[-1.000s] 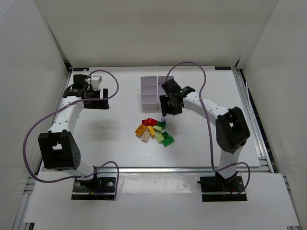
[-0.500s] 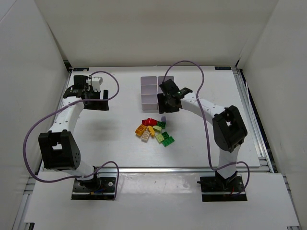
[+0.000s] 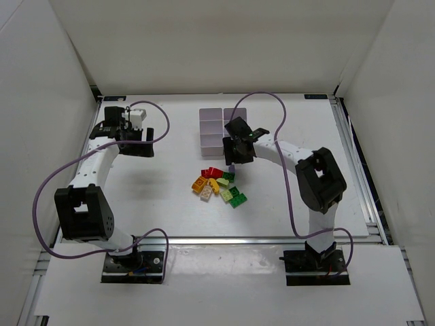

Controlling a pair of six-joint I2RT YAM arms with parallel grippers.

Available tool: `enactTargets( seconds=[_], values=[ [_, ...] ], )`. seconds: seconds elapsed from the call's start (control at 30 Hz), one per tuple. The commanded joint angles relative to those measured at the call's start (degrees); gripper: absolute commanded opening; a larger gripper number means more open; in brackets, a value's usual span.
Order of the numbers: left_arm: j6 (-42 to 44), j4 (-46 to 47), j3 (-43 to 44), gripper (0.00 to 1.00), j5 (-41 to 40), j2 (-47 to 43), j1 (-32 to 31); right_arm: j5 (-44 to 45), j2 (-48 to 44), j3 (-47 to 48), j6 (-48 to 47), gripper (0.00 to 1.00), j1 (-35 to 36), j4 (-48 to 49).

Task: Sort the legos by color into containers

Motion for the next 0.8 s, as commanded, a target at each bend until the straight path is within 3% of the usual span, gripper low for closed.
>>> enactTargets(
  seconds=[0.0,0.53,0.77],
  values=[
    [0.5,0.6,-0.2,0.99,-0.3,-1.8,-0.2,0.5,0.4,-1.3,0.6,0.61,0.4,1.8],
    [0.3,0.8,-1.4,0.99,-0.3,-2.3,-0.2,-1.1,1.5,-1.6,0.2,0.61,1.3,4.1],
    [0.8,0.7,-1.7,0.99,-0.6,-2.7,-0.2,-1.1,2.6,-0.8,0.4,0.55,1.2,3.8]
  ],
)
